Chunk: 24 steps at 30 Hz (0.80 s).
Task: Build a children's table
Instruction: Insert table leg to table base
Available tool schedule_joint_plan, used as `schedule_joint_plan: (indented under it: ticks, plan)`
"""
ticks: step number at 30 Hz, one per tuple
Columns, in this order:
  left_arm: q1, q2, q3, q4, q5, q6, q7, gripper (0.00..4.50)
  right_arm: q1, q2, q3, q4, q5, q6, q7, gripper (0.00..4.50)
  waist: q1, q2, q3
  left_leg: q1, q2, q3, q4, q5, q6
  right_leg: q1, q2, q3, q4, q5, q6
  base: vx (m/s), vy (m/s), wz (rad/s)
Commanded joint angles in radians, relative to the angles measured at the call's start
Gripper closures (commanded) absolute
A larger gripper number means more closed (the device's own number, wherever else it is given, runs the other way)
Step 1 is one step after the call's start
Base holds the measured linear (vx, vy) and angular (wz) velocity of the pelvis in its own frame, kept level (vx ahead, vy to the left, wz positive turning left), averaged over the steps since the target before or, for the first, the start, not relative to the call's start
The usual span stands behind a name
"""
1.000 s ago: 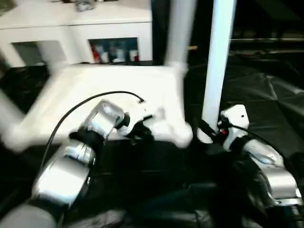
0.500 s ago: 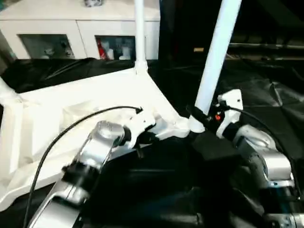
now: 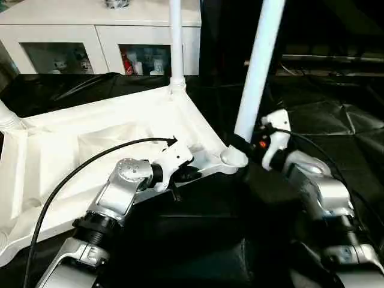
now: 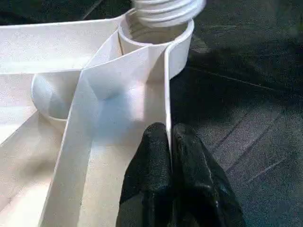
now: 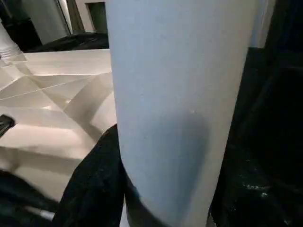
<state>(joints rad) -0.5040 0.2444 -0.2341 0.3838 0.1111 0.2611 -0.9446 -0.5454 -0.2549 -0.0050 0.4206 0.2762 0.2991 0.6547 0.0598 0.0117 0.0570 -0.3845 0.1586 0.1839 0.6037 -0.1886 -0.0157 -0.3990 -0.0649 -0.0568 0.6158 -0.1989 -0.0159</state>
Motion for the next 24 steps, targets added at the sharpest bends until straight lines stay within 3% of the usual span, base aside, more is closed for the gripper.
schedule_joint_plan:
  ticks: [1, 6, 9, 12, 13, 20, 24]
  plan:
    - [0.036, 0.0, -0.017, 0.031, -0.027, -0.017, -0.019, 4.49, -0.038, 0.002, 0.006, 0.039, -0.011, -0.033, 0.007, 2.59, 0.007, -0.029, -0.072, 0.013, 0.069, -0.024, -0.059, -0.033, 0.113, 0.053, -0.094, 0.048, -0.057, -0.054, -0.255, 0.0, 0.0, 0.0]
    - [0.03, 0.015, -0.038, 0.042, -0.017, -0.012, -0.038, 4.5, -0.102, 0.01, 0.014, 0.141, -0.033, -0.051, 0.003, 2.59, 0.007, -0.028, -0.072, 0.016, 0.069, -0.022, -0.06, -0.046, 0.101, 0.052, -0.093, 0.049, -0.058, -0.071, -0.258, 0.0, 0.0, 0.0]
    - [0.019, 0.019, -0.041, 0.051, -0.017, -0.012, -0.044, 4.5, -0.121, 0.004, 0.046, 0.191, -0.05, -0.018, 0.049, 2.59, 0.007, -0.027, -0.074, 0.017, 0.07, -0.023, -0.059, -0.039, 0.102, 0.054, -0.093, 0.049, -0.053, -0.045, -0.265, 0.0, 0.0, 0.0]
    - [0.001, 0.022, -0.047, 0.068, -0.009, -0.026, -0.044, 4.5, -0.128, -0.003, 0.064, 0.207, -0.061, -0.002, 0.083, 2.59, 0.008, -0.027, -0.073, 0.018, 0.072, -0.023, -0.061, -0.054, 0.103, 0.053, -0.093, 0.049, -0.056, -0.047, -0.264, 0.0, 0.0, 0.0]
    - [-0.008, 0.022, -0.048, 0.077, -0.007, -0.031, -0.044, 4.5, -0.13, -0.007, 0.069, 0.212, -0.063, 0.004, 0.093, 2.59, 0.007, -0.033, -0.073, 0.019, 0.072, -0.022, -0.061, -0.059, 0.102, 0.053, -0.092, 0.049, -0.057, -0.051, -0.264, 0.0, 0.0, 0.0]
    - [-0.033, 0.025, -0.054, 0.106, -0.003, -0.05, -0.045, 4.5, -0.152, -0.034, 0.074, 0.232, -0.079, 0.02, 0.112, 2.59, 0.009, -0.032, -0.073, 0.02, 0.072, -0.023, -0.062, -0.098, 0.066, 0.053, -0.094, 0.05, -0.06, -0.091, -0.263, 0.0, 0.0, 0.0]
    - [-0.043, 0.026, -0.062, 0.126, -0.004, -0.066, -0.045, 4.5, -0.155, -0.054, 0.085, 0.246, -0.101, 0.03, 0.116, 2.6, 0.012, -0.037, -0.073, 0.02, 0.073, -0.023, -0.061, -0.095, 0.066, 0.052, -0.095, 0.05, -0.059, -0.089, -0.26, 0.0, 0.0, 0.0]
